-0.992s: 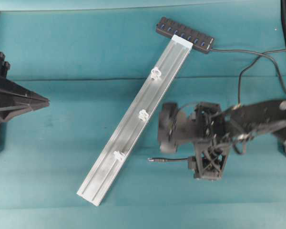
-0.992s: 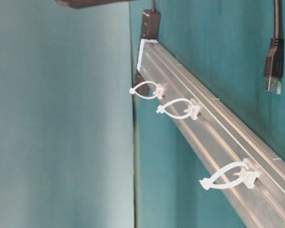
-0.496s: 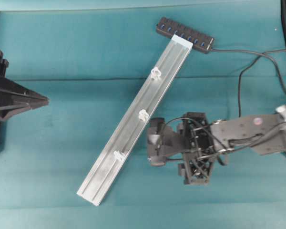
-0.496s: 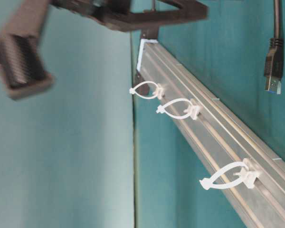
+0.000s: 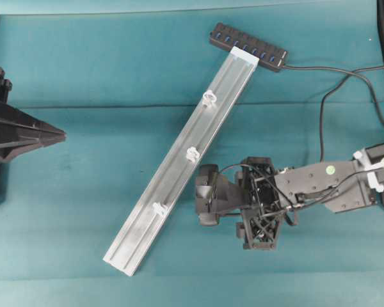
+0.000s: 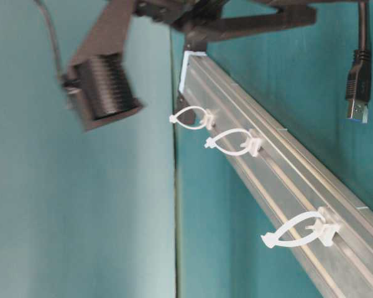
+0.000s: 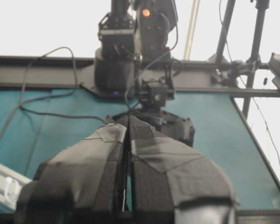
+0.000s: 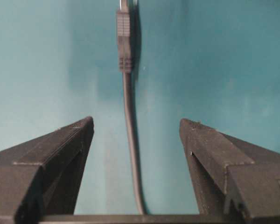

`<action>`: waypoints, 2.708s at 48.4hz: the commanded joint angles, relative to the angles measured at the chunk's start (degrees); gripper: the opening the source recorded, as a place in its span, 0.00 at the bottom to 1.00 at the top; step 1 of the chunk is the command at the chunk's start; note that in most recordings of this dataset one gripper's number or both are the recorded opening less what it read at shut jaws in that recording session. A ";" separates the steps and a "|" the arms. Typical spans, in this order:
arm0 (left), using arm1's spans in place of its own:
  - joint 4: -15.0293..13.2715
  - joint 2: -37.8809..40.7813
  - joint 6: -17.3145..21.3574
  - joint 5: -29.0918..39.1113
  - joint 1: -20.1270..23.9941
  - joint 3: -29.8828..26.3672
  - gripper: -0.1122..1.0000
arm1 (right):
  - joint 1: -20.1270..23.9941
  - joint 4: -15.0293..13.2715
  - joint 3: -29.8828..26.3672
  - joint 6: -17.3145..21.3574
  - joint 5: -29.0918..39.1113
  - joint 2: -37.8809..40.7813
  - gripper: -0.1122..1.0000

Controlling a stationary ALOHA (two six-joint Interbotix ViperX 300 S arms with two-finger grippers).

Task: Pass the USB cable through three rings with both arms.
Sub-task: 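Move the right gripper to the black USB cable and grasp it near the plug, then lift the cable with the right gripper toward the top ring by the hub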

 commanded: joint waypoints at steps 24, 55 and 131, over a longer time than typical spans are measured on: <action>0.18 0.35 0.00 -0.18 0.70 -1.05 0.09 | 0.88 -0.18 0.53 2.55 -3.16 2.81 0.69; 0.18 0.26 0.09 -0.18 0.79 -0.53 0.09 | -0.88 0.18 -0.35 2.11 0.79 3.87 0.19; 0.18 0.18 -2.02 -0.18 -0.09 -1.14 0.09 | -23.03 -0.26 -12.92 -58.71 31.99 -11.51 0.19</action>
